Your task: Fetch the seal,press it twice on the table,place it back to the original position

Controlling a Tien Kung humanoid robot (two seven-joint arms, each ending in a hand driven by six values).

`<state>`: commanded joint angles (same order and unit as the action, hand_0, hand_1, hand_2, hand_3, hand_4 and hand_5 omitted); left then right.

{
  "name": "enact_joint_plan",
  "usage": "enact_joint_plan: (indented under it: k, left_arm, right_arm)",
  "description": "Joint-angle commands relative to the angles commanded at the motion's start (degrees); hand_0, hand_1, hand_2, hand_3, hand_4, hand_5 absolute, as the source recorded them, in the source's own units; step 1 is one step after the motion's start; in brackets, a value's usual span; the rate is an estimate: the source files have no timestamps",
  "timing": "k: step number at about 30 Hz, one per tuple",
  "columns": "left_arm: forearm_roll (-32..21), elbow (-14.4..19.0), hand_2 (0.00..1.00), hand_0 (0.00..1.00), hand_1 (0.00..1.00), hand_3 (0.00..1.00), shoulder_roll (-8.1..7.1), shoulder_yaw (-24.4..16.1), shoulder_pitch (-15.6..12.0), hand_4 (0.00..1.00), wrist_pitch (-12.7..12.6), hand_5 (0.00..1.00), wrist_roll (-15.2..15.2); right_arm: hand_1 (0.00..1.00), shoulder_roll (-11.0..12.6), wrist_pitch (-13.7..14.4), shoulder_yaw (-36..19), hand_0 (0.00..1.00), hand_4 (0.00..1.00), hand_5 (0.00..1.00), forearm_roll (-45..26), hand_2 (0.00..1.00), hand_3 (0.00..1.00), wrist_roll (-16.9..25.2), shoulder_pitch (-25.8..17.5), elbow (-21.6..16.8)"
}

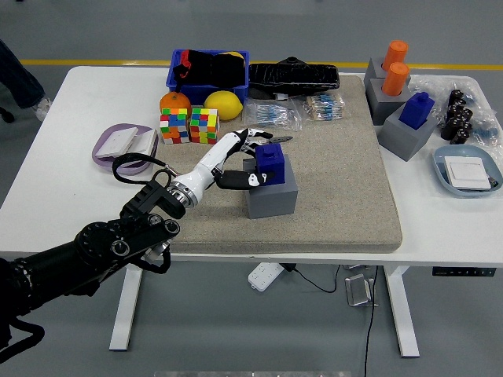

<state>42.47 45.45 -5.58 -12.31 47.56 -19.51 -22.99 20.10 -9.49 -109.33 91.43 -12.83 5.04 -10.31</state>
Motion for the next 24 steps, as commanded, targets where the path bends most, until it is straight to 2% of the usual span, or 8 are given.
enact_joint_plan:
  k: [5, 6, 17, 18, 23, 24]
  left_arm:
    - [0.03, -0.26, 0.746, 0.87, 0.806, 0.833, 0.01, -0.25, -0.17, 0.883, 0.6, 0.002, 0.2]
    - [-0.02, -0.31, 0.852, 0.901, 0.91, 0.902, -0.01, -0.34, -0.19, 0.998, 0.68, 0.002, 0.18]
    - [-0.5, -0.28, 0.87, 0.912, 0.924, 0.909, -0.05, -1.26, -0.42, 0.998, 1.26, 0.002, 0.37]
    - [-0.53, -0.23, 0.886, 0.918, 0.932, 0.921, -0.05, -1.38, -0.46, 0.998, 1.38, 0.115, 0.38]
    - [-0.88, 0.04, 0.886, 0.918, 0.932, 0.921, -0.22, -2.32, -0.72, 0.998, 3.18, 0.115, 0.86]
    - [-1.03, 0.14, 0.94, 0.952, 0.97, 0.975, -0.32, -2.77, -0.81, 0.998, 4.17, 0.298, 1.44]
  right_arm:
    - [0.729, -0.02, 0.0, -0.09, 0.796, 0.841, 0.511, 0.11, 0.738, 0.69, -0.04, -0.07, 0.0]
    - [0.729, -0.02, 0.0, -0.1, 0.798, 0.841, 0.511, 0.13, 0.736, 0.69, -0.02, -0.03, 0.0]
    - [0.729, -0.06, 0.0, -0.35, 0.796, 0.841, 0.511, 0.19, 0.735, 0.69, -0.01, -0.07, 0.0]
    - [0.729, -0.07, 0.0, -0.33, 0.796, 0.841, 0.511, 0.17, 0.736, 0.69, 0.0, -0.06, 0.0]
    - [0.729, -0.18, 0.0, -0.38, 0.796, 0.841, 0.511, 0.07, 0.736, 0.69, -0.03, -0.13, 0.0]
    - [0.728, -0.18, 0.02, -0.47, 0.796, 0.841, 0.511, 0.1, 0.736, 0.69, -0.05, -0.17, 0.0]
